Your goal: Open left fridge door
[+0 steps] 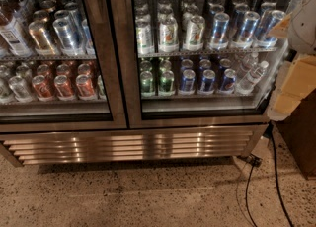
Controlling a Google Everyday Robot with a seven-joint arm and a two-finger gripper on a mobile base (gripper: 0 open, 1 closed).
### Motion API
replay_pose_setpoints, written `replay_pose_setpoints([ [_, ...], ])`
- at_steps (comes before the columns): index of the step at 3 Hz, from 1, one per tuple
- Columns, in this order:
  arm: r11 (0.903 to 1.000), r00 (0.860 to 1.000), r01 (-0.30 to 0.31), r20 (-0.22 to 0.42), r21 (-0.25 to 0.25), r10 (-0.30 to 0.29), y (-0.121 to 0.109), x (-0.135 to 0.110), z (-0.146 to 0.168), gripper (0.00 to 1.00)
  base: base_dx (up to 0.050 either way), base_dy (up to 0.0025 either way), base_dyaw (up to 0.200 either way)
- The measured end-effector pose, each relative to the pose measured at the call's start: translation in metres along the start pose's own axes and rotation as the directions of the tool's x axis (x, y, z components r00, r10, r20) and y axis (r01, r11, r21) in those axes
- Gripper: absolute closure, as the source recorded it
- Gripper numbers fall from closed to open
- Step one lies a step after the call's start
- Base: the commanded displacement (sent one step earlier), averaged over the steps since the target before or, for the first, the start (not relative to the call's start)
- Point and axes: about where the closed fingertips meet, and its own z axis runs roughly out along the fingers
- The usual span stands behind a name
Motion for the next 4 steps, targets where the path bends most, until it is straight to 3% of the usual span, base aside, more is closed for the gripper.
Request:
replay_pose_setpoints([
  [1,0.9983,0.999,-0.020,0.032,-0.054,0.022,-0.008,-0.015,0.031,0.00,0.000,0.00000,0.000],
  [2,0.9911,0.992,0.002,0.121,-0.133,0.015,-0.007,-0.048,0.076,0.00,0.000,0.00000,0.000],
  [3,0.9804,0.929,0.055,0.369,-0.189,0.019,-0.018,-0.086,0.121,0.00,0.000,0.00000,0.000],
  [4,0.9689,0.768,0.134,0.640,-0.208,0.031,-0.020,-0.097,0.130,0.00,0.000,0.00000,0.000],
])
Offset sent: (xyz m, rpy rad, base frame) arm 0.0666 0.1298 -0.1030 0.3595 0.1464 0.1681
